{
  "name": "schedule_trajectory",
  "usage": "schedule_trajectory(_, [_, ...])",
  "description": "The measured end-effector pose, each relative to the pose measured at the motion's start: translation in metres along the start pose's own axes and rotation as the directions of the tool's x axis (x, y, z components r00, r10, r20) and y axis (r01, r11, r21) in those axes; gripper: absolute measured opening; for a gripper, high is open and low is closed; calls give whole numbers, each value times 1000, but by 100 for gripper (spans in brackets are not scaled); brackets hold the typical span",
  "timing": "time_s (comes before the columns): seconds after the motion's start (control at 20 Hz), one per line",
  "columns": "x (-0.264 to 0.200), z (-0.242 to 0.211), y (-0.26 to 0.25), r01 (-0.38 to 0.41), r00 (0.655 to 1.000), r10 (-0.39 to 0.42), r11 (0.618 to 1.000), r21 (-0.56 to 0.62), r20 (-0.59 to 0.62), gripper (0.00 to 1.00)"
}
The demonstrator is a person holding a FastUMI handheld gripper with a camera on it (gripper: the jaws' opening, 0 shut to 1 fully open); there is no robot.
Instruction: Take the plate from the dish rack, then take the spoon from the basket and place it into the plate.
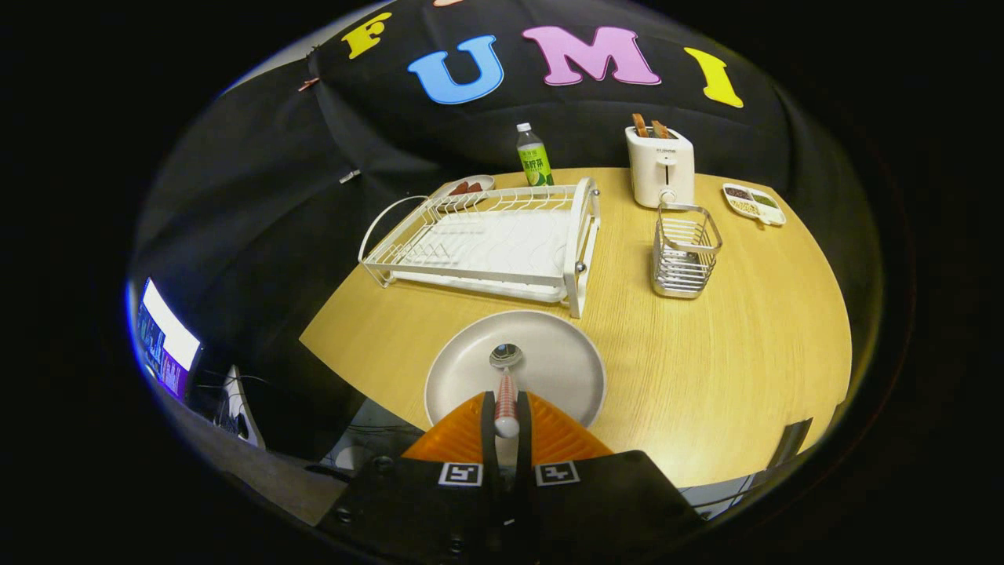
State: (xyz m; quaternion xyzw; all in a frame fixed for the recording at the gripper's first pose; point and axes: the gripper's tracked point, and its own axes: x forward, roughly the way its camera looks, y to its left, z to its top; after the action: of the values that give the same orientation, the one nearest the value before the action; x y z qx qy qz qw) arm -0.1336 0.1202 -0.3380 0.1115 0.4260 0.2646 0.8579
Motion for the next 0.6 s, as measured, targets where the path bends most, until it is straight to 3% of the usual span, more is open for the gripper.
schedule_trajectory(0.25, [15, -7, -5, 16, 999, -15, 999, 41, -33, 14])
schedule_trajectory(0.35, [17, -3, -12, 37, 999, -35, 997, 61, -27, 27])
schedule_trajectory(0.45, [17, 0, -19, 60, 998, -59, 995, 83, -14, 46])
schedule_trajectory(0.5, [16, 2, -21, 67, 998, -66, 993, 93, -9, 63])
schedule_trajectory(0.55, [14, 3, -24, 76, 997, -76, 992, 98, -3, 68])
schedule_trajectory(0.6, [13, 4, -29, 90, 996, -91, 991, 99, 0, 83])
